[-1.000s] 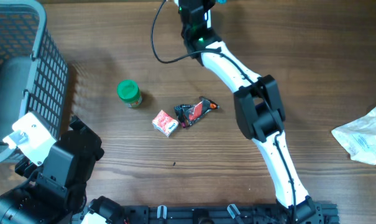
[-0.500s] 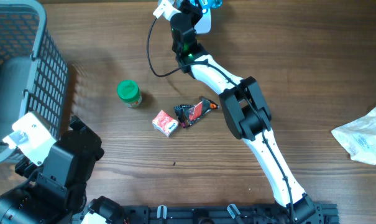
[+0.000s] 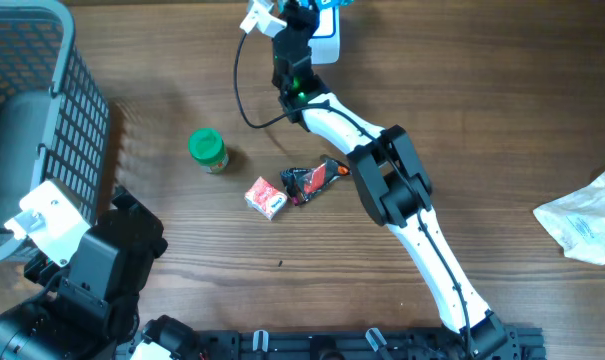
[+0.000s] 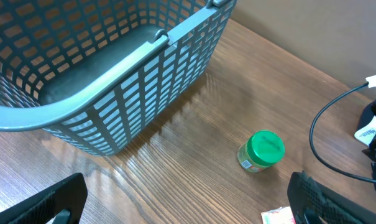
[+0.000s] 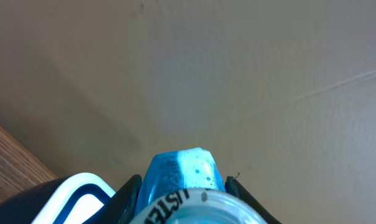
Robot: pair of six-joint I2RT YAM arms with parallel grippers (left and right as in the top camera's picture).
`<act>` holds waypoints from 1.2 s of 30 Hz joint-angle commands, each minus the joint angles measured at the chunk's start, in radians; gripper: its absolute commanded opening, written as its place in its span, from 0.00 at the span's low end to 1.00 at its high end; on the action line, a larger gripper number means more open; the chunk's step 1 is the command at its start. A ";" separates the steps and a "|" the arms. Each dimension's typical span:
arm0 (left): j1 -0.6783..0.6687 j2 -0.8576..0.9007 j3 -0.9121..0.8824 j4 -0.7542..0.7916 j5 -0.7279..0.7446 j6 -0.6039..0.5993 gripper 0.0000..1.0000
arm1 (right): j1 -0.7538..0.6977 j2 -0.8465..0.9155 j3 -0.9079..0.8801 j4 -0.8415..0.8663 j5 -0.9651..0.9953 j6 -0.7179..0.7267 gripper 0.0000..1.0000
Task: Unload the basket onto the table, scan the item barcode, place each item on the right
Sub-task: 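Hold the bottle's label up in front of the white scanner, then carry the bottle right and set it at the table's right edge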
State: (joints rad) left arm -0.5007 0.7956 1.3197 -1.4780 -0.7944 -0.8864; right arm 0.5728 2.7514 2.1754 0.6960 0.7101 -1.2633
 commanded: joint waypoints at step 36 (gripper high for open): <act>0.009 0.003 0.007 0.000 -0.002 -0.019 1.00 | -0.131 -0.599 0.023 -0.602 0.427 0.492 0.13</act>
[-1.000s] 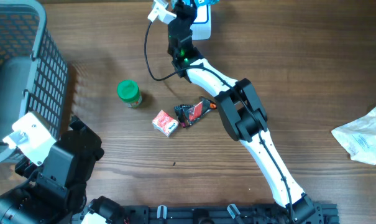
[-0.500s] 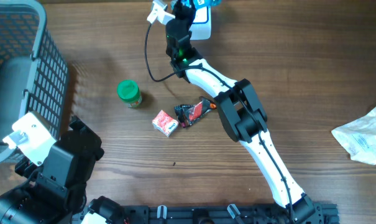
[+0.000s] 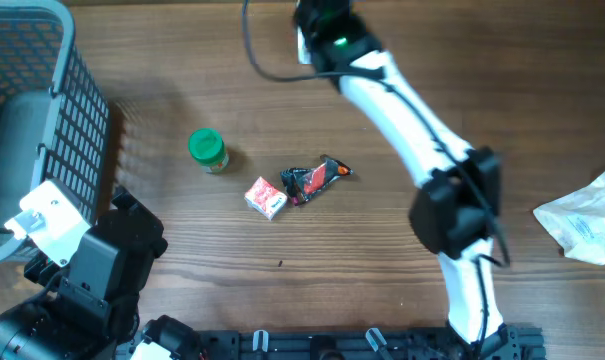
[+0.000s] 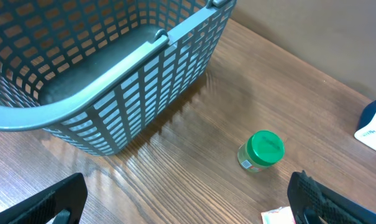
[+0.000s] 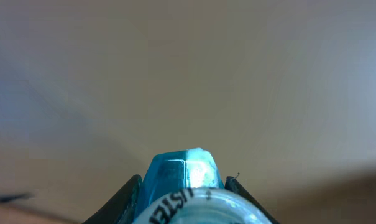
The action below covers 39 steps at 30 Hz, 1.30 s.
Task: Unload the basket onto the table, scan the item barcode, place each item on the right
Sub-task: 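Carry the bottle right and set it at the table's right edge, then reach the right gripper down and grasp the dark snack packet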
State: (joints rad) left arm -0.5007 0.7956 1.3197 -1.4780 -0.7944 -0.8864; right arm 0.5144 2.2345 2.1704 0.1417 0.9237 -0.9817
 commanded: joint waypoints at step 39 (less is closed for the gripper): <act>0.009 0.003 0.007 0.000 -0.002 -0.019 1.00 | -1.231 -0.097 -0.315 -1.087 -0.592 1.427 0.28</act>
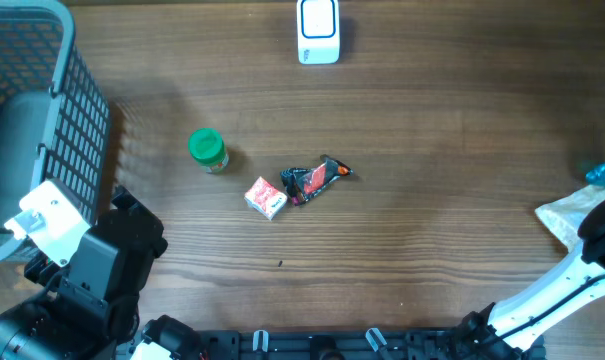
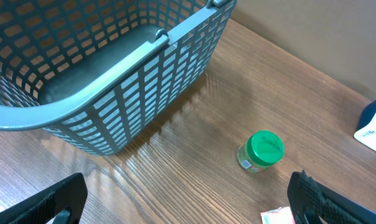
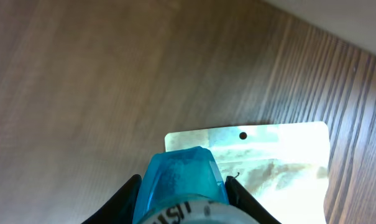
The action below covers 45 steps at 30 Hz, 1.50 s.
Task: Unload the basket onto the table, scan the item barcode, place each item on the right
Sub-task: 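Reach the right gripper down and grasp the dark snack packet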
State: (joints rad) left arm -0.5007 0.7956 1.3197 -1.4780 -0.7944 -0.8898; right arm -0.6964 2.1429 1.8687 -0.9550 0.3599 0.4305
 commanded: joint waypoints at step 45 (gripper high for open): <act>0.009 0.003 0.007 0.000 -0.002 -0.016 1.00 | 1.291 0.005 -0.064 -0.309 -0.506 0.898 0.94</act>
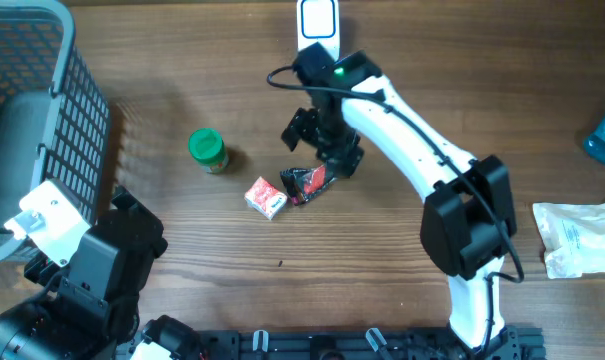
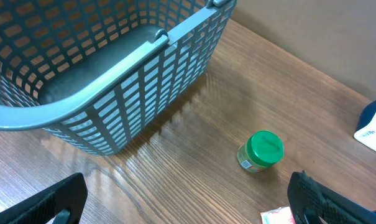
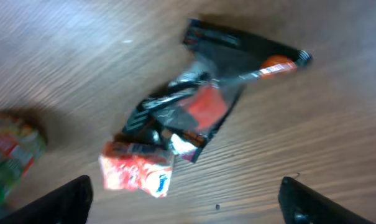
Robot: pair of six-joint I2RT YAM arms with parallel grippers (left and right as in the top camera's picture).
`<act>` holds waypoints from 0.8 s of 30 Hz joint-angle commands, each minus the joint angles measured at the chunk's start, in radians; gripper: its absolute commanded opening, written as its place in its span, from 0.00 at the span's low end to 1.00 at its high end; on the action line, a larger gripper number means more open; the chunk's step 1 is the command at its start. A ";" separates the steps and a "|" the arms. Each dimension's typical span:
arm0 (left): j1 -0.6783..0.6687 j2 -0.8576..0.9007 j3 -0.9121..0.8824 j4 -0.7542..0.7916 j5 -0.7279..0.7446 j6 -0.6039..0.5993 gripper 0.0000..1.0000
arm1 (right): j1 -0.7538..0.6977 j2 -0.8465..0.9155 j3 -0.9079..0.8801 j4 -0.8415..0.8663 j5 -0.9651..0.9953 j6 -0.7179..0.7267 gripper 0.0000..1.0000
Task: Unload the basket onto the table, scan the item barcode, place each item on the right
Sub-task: 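Reach the right gripper down and grasp the dark snack packet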
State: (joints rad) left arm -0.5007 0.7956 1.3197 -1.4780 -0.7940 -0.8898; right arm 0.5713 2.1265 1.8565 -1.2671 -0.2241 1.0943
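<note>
A black-and-red snack packet (image 3: 203, 115) lies mid-table, also seen in the overhead view (image 1: 310, 181). My right gripper (image 3: 186, 204) hovers open just above it, with its fingers (image 3: 73, 198) spread wide and nothing between them; from overhead the right gripper (image 1: 322, 148) covers the packet's far end. The white scanner (image 1: 318, 20) stands at the far edge. A blue bottle (image 1: 604, 130) rests at the far right. My left gripper (image 2: 188, 205) is open at the near left, holding nothing.
A red-and-white box (image 1: 266, 197) lies beside the packet, and a green-lidded jar (image 1: 208, 150) stands to their left. A grey mesh basket (image 1: 52, 110) fills the left side. A white plastic bag (image 1: 580, 235) lies at the right edge.
My right gripper was shut on the blue bottle over the white bag at the right. Now the bottle rests at the far right, and the gripper is open over the black packet mid-table.
My right gripper held the blue bottle at the scanner at the far edge, and still held it near there a moment later. Then it held the bottle at the right by the white bag. Now the bottle is released there and the gripper is above the packet. The left arm stayed still.
</note>
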 commanded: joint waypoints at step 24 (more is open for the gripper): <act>0.009 0.003 0.007 0.000 -0.002 -0.016 1.00 | 0.035 0.026 -0.336 0.286 0.111 0.506 0.64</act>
State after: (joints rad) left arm -0.5007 0.7956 1.3197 -1.4780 -0.7940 -0.8898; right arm 0.6014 2.1281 1.5711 -1.0008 -0.1040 1.5848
